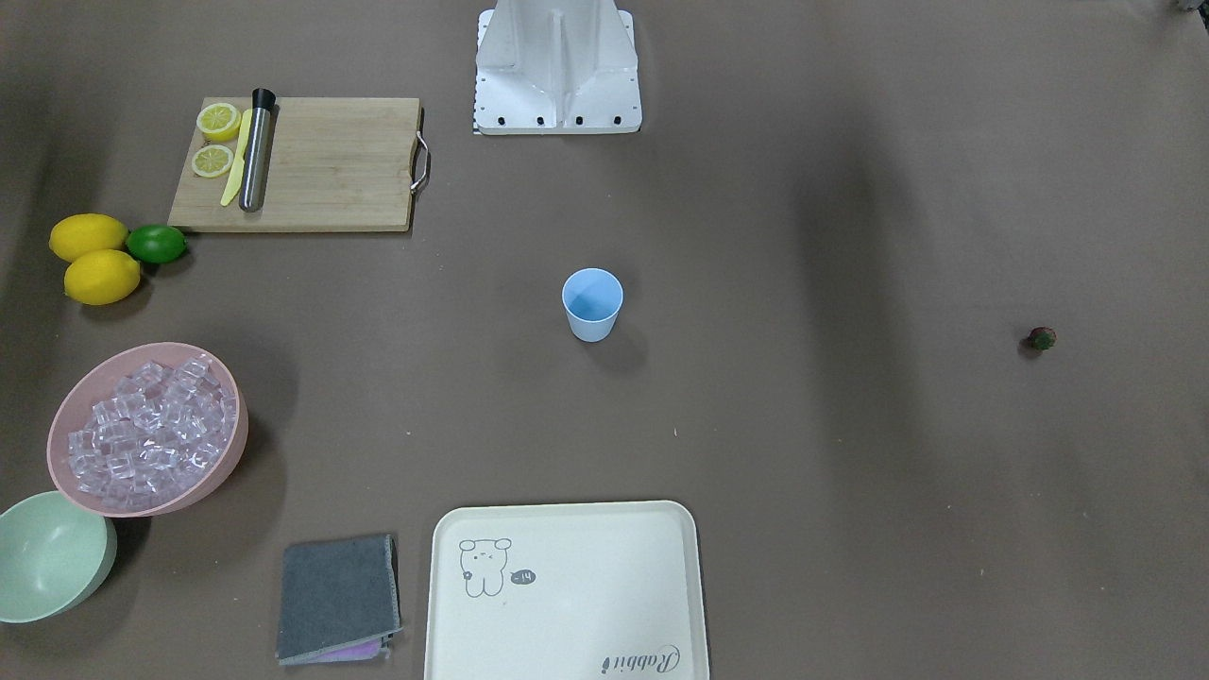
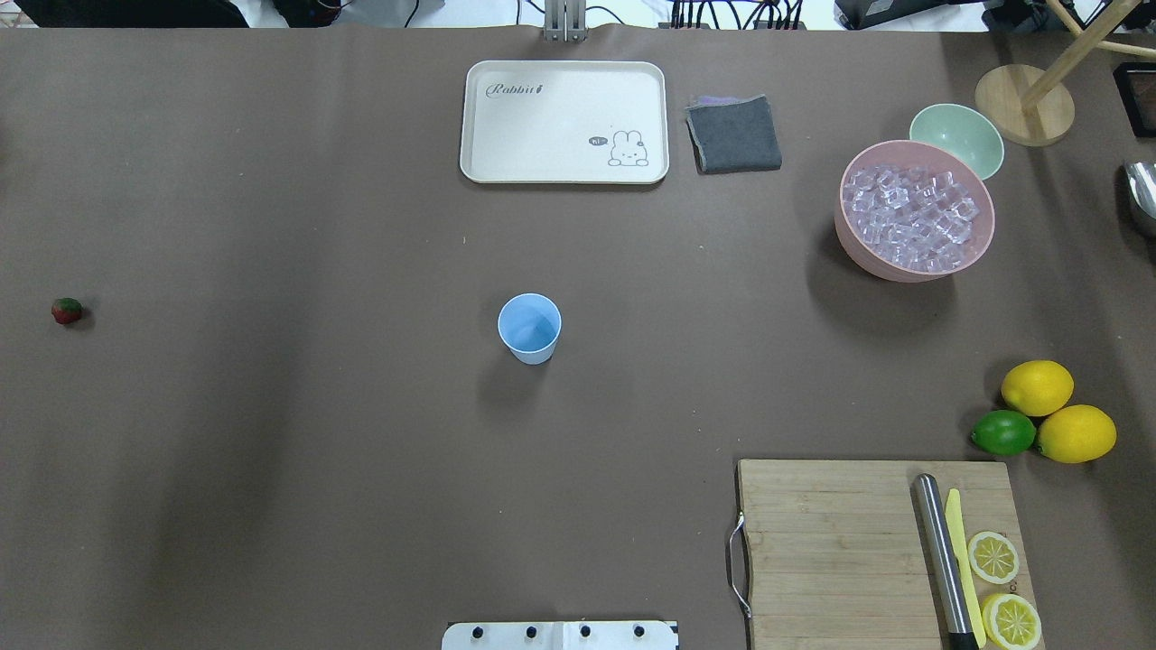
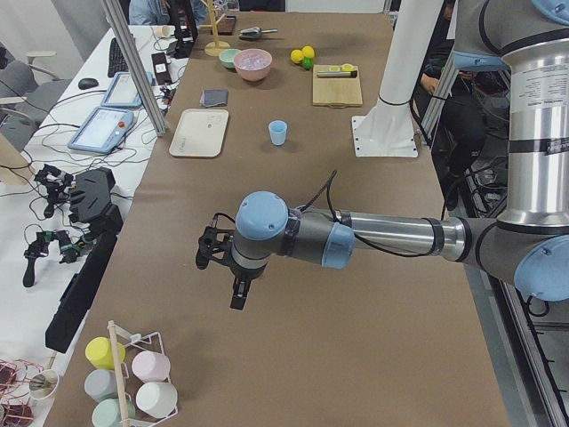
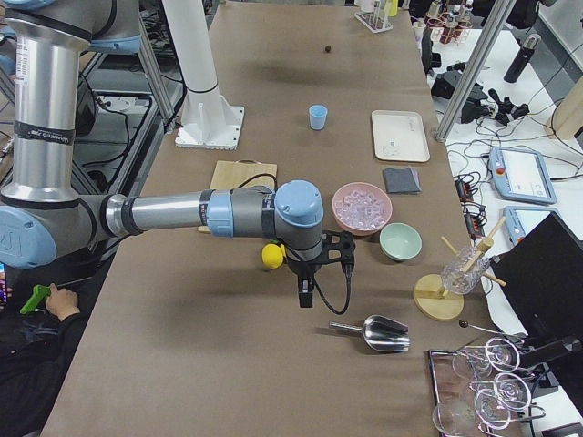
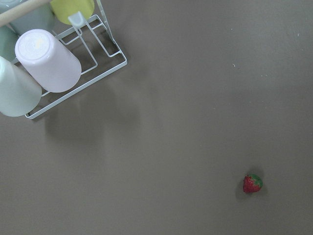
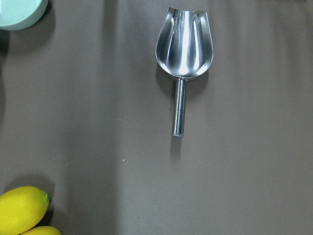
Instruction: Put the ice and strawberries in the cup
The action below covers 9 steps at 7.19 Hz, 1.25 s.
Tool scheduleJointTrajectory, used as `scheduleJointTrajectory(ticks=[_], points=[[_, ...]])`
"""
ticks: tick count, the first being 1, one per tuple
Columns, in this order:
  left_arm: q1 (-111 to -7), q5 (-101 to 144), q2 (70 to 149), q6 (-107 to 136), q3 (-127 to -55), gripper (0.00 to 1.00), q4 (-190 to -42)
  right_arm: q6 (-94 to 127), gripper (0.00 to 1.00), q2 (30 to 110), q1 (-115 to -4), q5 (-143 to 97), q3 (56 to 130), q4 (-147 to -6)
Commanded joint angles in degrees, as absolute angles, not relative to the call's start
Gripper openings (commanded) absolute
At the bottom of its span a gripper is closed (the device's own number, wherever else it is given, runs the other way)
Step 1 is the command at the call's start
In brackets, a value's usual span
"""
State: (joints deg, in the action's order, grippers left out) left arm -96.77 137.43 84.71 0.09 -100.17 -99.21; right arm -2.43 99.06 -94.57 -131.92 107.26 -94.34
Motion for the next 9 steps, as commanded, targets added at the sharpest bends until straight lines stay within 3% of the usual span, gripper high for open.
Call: scheduleJointTrajectory(ticks=[1,9], points=[[-96.85,137.37,84.46,0.09,-100.11,0.98,-99.14,-2.63,1.0,98.53,-94.57,-132.01,107.06,-94.39],[-96.77,137.37,84.73,0.09,-100.2,0.98,-99.32,0.42,1.0,96.77,-90.54,-132.1,107.49,-94.74]])
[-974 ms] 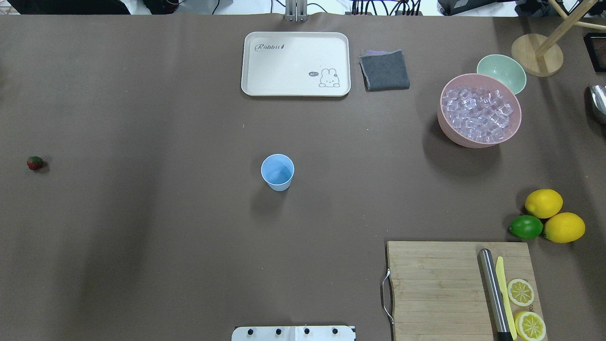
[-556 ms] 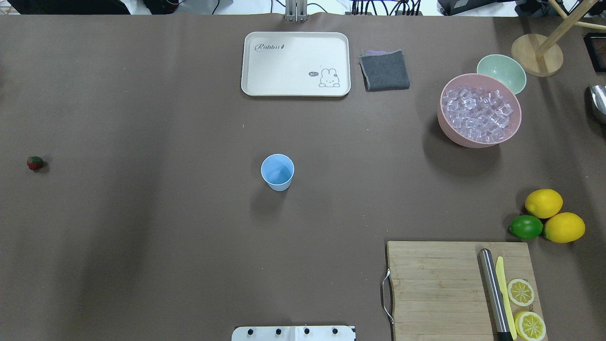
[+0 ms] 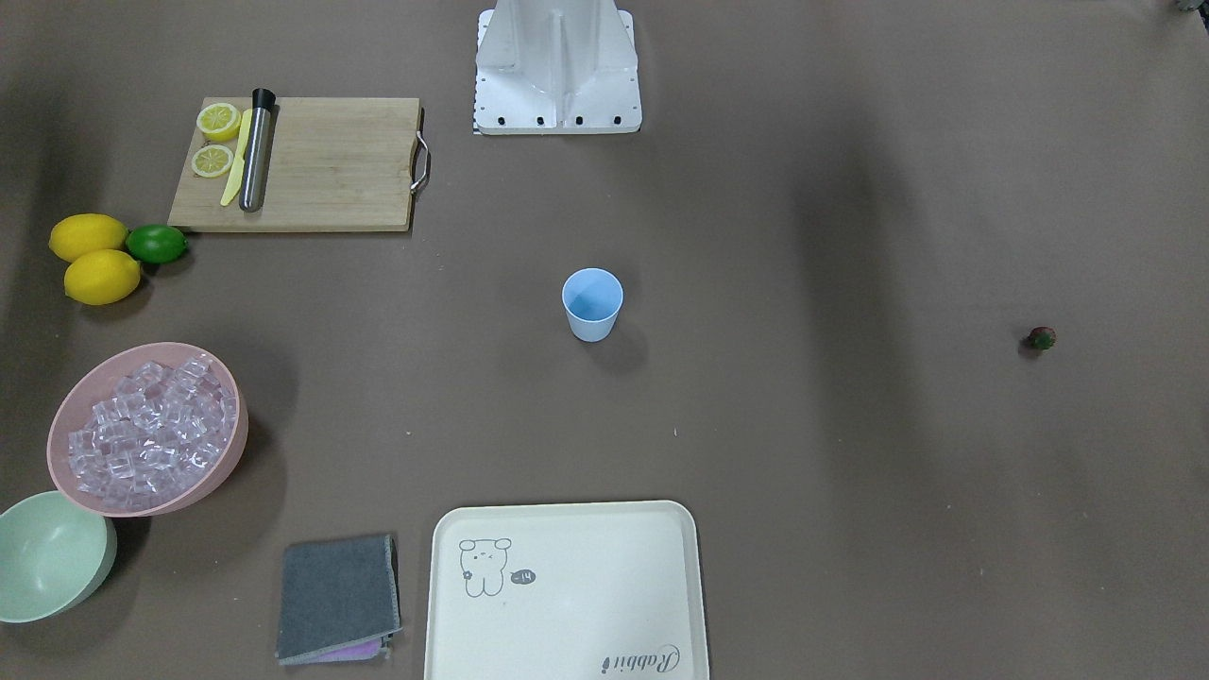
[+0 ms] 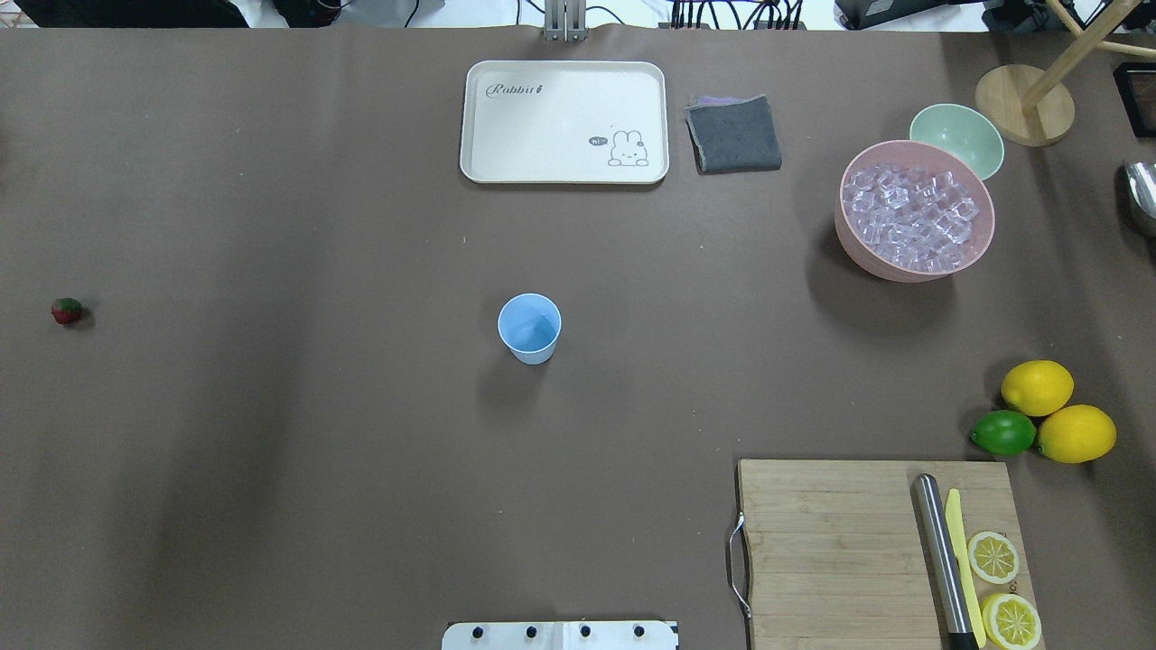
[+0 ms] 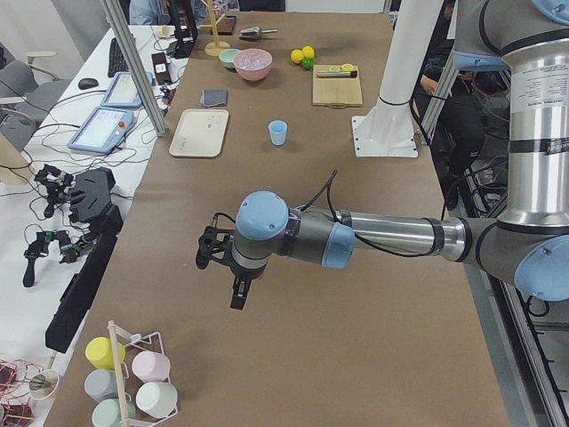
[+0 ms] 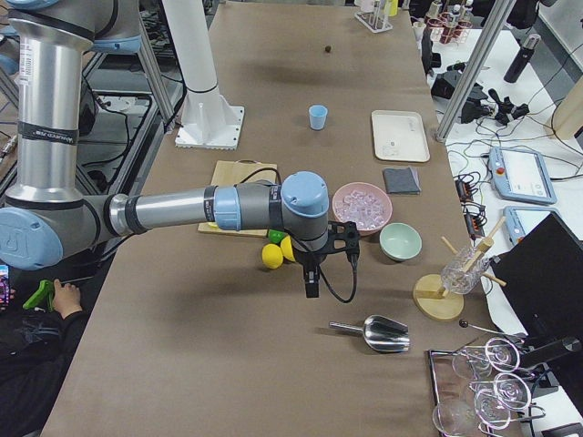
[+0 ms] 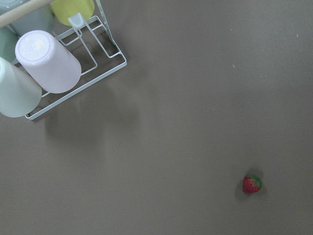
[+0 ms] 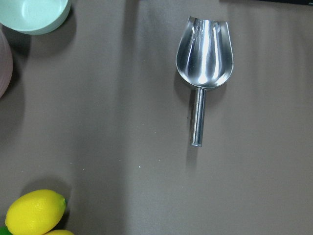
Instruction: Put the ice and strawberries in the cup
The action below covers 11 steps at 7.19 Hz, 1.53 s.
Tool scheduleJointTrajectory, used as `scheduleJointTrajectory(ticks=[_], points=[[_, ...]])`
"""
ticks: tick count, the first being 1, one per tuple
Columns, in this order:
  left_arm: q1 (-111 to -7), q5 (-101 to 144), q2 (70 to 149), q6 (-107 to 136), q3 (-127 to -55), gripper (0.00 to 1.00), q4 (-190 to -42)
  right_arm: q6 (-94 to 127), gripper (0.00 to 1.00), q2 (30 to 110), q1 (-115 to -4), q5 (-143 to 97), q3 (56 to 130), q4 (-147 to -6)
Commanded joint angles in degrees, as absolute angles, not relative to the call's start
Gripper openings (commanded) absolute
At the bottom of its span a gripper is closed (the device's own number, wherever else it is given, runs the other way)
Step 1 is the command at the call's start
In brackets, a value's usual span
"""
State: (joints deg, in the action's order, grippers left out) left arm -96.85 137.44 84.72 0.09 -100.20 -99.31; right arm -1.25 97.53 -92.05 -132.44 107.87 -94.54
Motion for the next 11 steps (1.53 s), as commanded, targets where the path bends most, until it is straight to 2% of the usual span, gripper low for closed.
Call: scheduleJointTrajectory(ticks=[1,2,3,5,6,8,10,11], points=[[-96.85,137.37,84.81,0.09,-100.2,0.98,-99.32,2.09,1.0,96.85,-89.92,-131.84,107.23,-94.75],[-96.77,137.37,84.81,0.09,-100.02,0.98,-99.32,2.37,1.0,96.68,-89.39,-132.36,107.49,-94.92],[-96.77,137.29,84.9,0.09,-100.02,0.98,-99.32,7.33,0.99,92.85,-86.25,-132.28,107.84,-94.92],[-96.77,137.37,85.08,0.09,-100.11,0.98,-99.49,30.39,0.99,78.47,-71.62,-129.22,106.62,-94.31],[-96.68,137.37,85.17,0.09,-100.02,0.98,-99.49,36.5,0.98,73.79,-65.28,-125.63,105.65,-94.31],[-95.81,137.2,85.69,0.09,-99.67,0.98,-99.4,40.32,0.95,71.11,-60.4,-124.72,102.84,-91.52],[-95.54,137.2,86.22,0.09,-99.67,0.98,-99.49,48.85,0.95,71.1,-56.09,-120.78,96.18,-77.75],[-95.54,137.28,86.22,0.09,-99.93,0.98,-99.49,48.17,0.95,71.02,-55.64,-119.89,94.76,-77.09]])
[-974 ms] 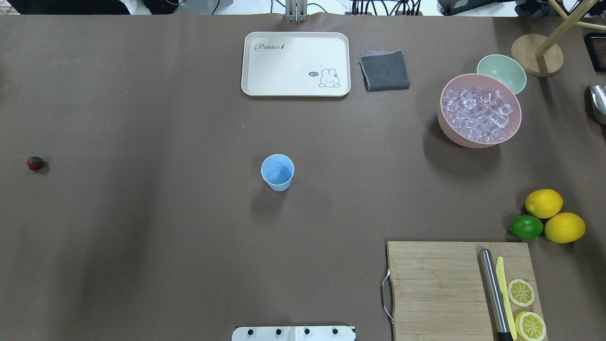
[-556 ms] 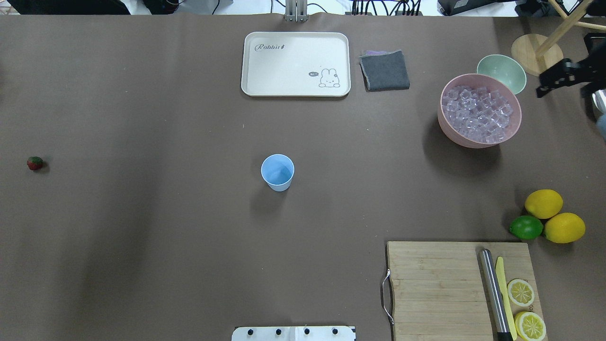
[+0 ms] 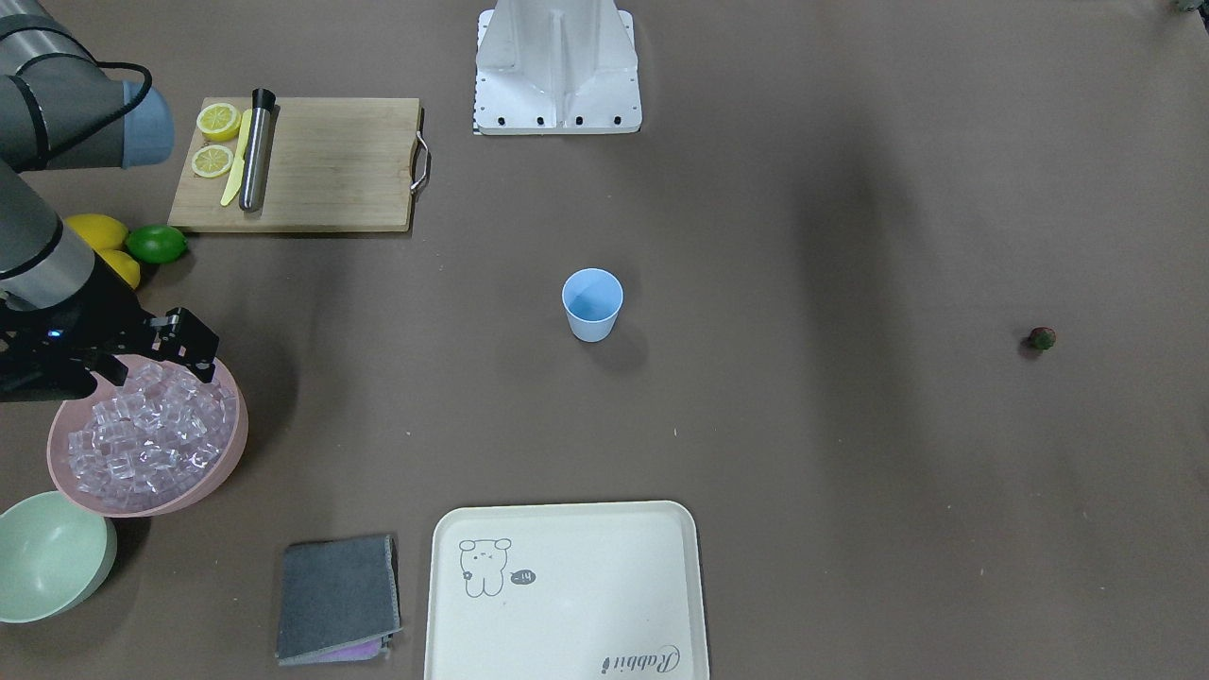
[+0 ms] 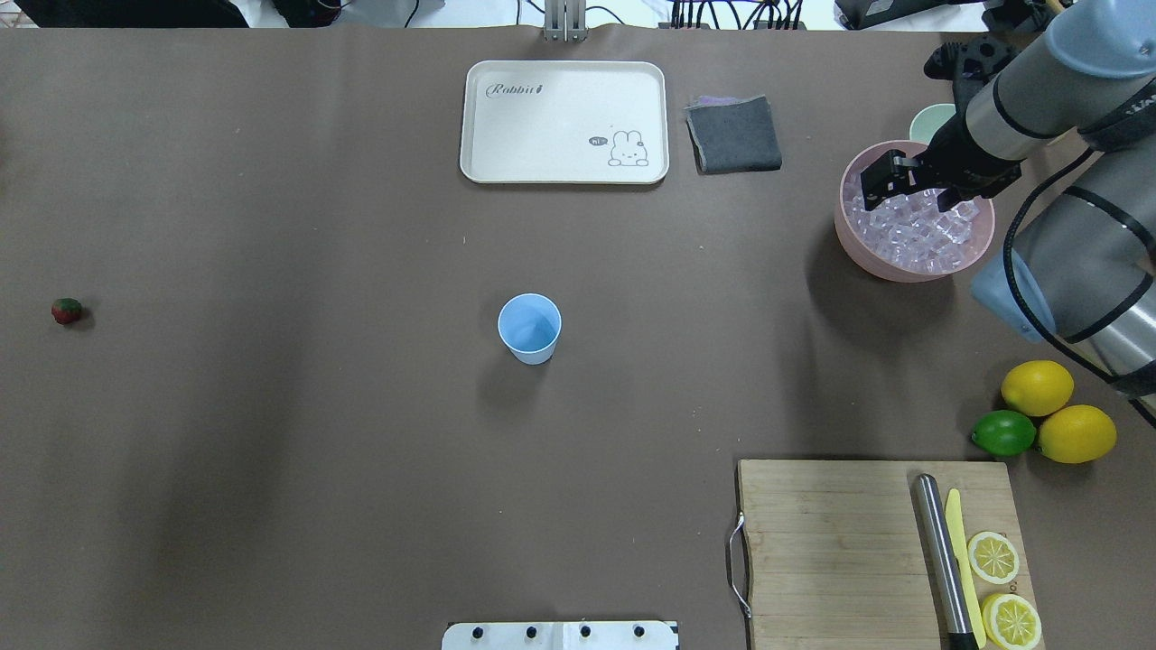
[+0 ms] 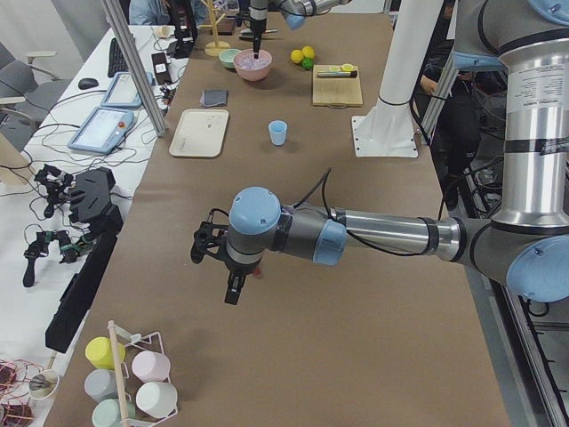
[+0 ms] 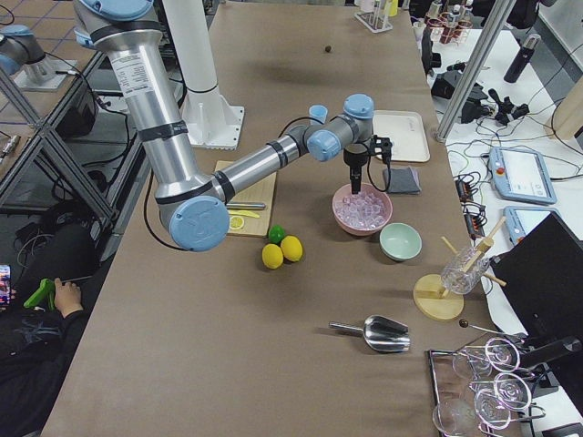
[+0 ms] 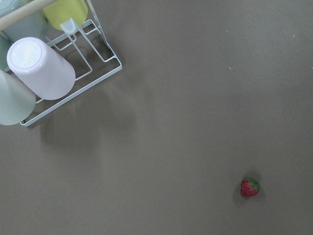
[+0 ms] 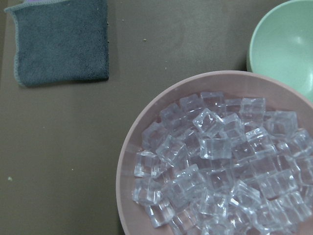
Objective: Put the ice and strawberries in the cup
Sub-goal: 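Move the right gripper over the pink bowl of ice cubes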
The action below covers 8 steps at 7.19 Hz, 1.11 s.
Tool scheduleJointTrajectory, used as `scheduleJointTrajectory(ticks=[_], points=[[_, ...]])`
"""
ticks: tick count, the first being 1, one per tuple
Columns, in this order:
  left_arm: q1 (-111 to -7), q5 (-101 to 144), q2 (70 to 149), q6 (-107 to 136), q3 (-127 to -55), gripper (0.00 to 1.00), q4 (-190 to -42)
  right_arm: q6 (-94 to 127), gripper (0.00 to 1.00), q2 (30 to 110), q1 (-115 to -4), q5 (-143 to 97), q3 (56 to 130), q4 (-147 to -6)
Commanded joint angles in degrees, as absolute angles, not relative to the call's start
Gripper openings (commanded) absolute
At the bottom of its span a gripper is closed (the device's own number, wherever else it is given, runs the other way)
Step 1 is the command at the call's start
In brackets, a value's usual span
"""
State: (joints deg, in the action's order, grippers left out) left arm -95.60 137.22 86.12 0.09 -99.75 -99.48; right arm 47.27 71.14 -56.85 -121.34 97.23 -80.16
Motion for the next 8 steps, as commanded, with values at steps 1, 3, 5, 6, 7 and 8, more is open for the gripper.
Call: scheduleJointTrajectory(ticks=[1,3,5,6,7,8], points=[[-95.54,137.37,86.22,0.09,-100.02,0.98,-99.41,47.9,0.95,70.15,-55.29,-118.4,94.05,-77.08],[-95.54,137.37,86.22,0.09,-100.02,0.98,-99.49,47.9,0.92,69.87,-55.28,-118.13,94.04,-77.08],[-95.45,137.37,86.22,0.09,-100.19,0.98,-99.49,42.06,0.91,69.7,-56.68,-115.94,93.52,-77.17],[-95.45,137.37,86.31,0.09,-100.28,0.98,-99.49,40.88,0.91,69.61,-56.95,-115.93,91.95,-77.17],[-95.45,137.37,86.66,0.09,-100.28,0.98,-99.41,40.96,0.91,69.44,-55.82,-115.84,91.06,-76.99],[-95.45,137.37,86.83,0.09,-100.28,0.98,-99.32,41.22,0.91,69.43,-55.03,-115.84,90.62,-76.3]])
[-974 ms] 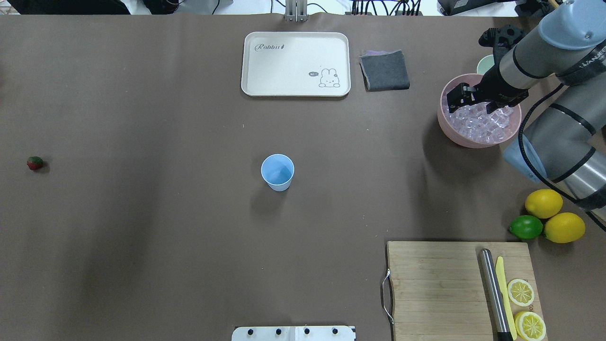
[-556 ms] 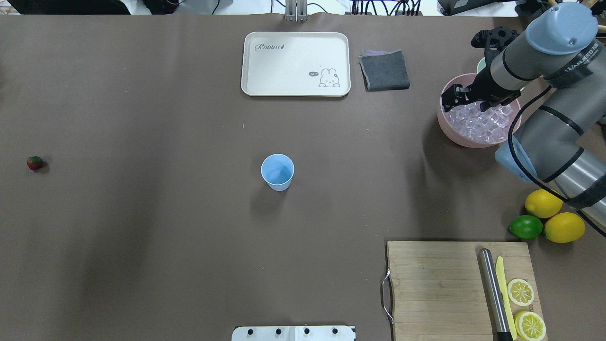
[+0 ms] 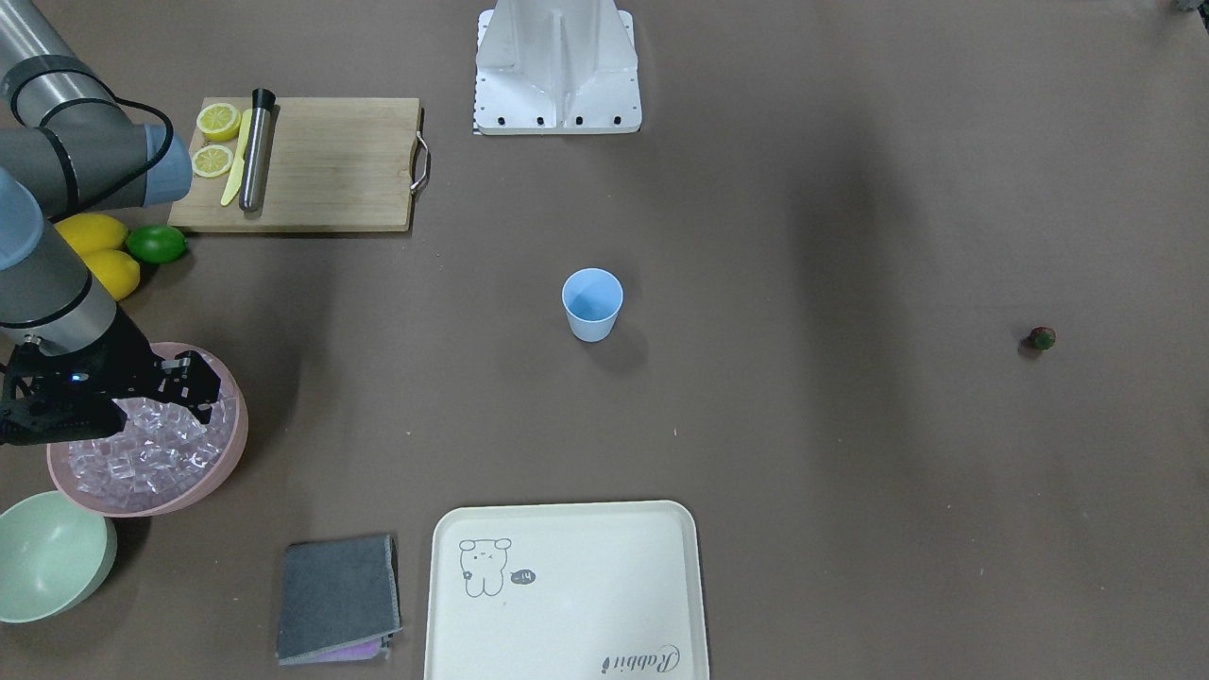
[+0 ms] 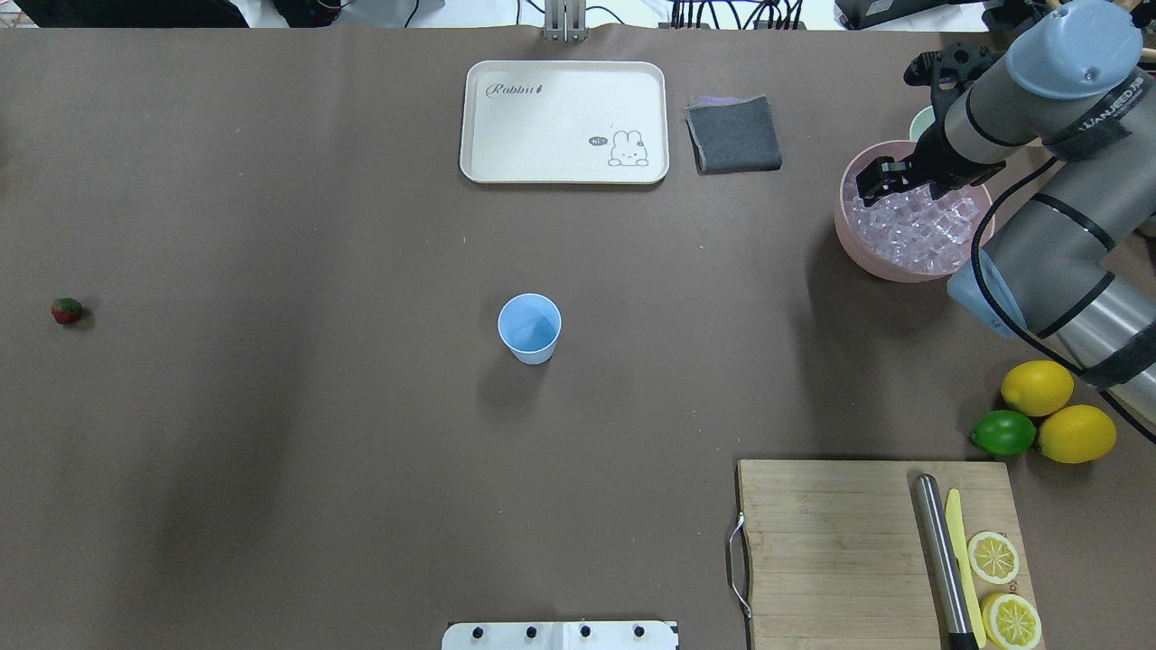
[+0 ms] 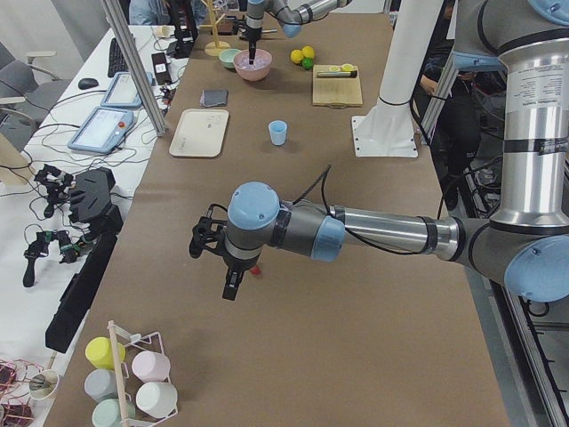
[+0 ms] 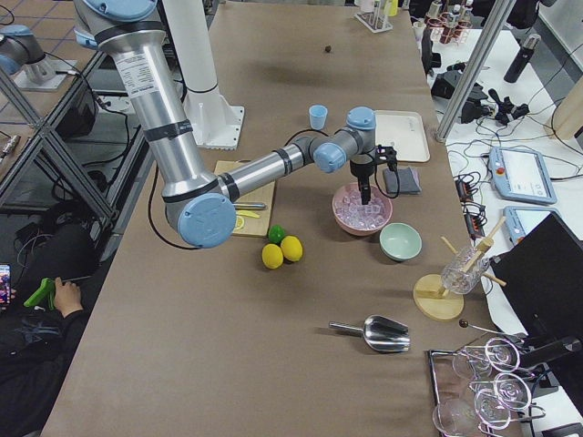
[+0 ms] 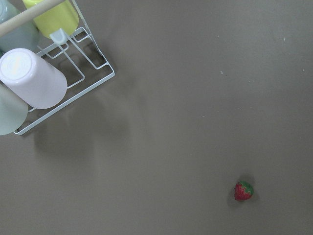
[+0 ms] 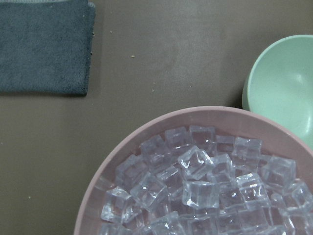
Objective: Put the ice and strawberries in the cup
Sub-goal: 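Move the right gripper over the pink bowl of ice cubes, then lower the right gripper into the ice and close on a cube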
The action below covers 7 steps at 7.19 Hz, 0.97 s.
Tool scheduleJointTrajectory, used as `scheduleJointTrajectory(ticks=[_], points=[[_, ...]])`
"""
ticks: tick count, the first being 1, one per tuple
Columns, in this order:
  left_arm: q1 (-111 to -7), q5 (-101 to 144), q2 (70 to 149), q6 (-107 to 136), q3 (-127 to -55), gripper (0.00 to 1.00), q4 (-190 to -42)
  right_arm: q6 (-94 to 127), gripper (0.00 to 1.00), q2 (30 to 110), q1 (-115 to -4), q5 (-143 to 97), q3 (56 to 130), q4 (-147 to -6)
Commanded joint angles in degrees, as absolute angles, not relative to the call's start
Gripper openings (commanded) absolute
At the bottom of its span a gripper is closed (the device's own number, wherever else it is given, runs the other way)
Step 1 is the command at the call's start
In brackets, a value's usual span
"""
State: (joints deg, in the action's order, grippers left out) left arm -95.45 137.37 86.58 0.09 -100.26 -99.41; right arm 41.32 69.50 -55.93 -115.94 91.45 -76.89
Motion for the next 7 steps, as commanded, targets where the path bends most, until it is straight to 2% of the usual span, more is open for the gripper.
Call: scheduleJointTrajectory(ticks=[1,3,6,7], points=[[-95.45,137.37,87.18,0.09,-100.2,0.98,-99.32,41.05,0.9,69.43,-54.32,-115.84,89.4,-75.85],[-95.45,137.37,87.27,0.09,-100.28,0.98,-99.4,40.96,0.89,69.61,-53.62,-115.84,88.34,-74.62],[-95.45,137.46,87.54,0.09,-100.46,0.98,-99.4,40.78,0.74,69.79,-53.96,-115.84,88.5,-74.62],[-95.45,137.46,87.63,0.09,-100.46,0.98,-99.4,40.78,0.61,69.79,-54.05,-115.93,88.51,-74.62]])
